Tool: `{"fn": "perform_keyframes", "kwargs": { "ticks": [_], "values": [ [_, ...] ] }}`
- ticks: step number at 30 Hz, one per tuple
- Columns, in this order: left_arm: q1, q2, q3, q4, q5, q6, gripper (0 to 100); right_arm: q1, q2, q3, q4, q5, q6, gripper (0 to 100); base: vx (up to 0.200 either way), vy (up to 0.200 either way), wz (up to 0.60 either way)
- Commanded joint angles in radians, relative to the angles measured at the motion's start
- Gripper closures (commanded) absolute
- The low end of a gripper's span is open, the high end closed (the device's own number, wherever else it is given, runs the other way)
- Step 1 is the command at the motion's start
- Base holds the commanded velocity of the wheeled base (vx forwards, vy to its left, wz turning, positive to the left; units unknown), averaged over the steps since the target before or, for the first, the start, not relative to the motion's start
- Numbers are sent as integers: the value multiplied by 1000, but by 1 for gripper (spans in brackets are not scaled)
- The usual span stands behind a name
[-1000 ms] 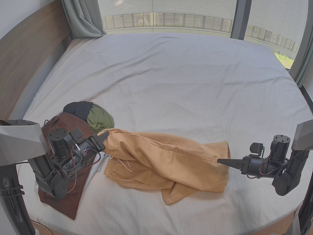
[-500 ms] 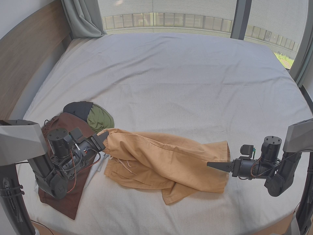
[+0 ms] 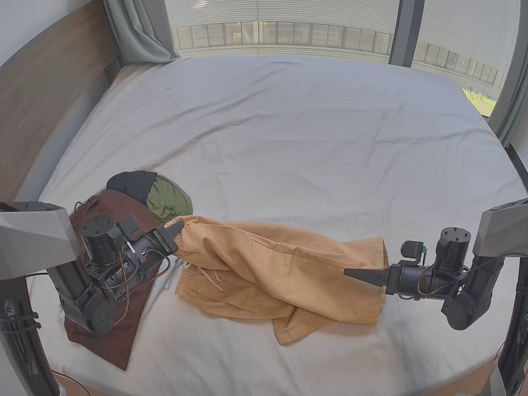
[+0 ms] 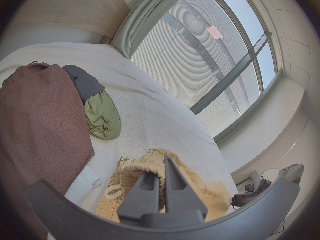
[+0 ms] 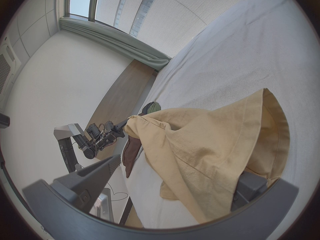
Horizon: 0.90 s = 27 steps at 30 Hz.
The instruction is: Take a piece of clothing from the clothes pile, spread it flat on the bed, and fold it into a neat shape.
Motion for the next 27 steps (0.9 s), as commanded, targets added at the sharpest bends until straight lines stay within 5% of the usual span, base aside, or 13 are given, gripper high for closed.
{"fn": "perform_keyframes", "kwargs": {
  "ticks": [1,27],
  "values": [
    [0,-1,0,1,0,0,100,0,10,0,0,-1,0,100,0,0,0],
    [28,-56,-12,-1,-45,1,100,-3,-44,0,1,-1,-43,100,0,0,0]
  ]
}}
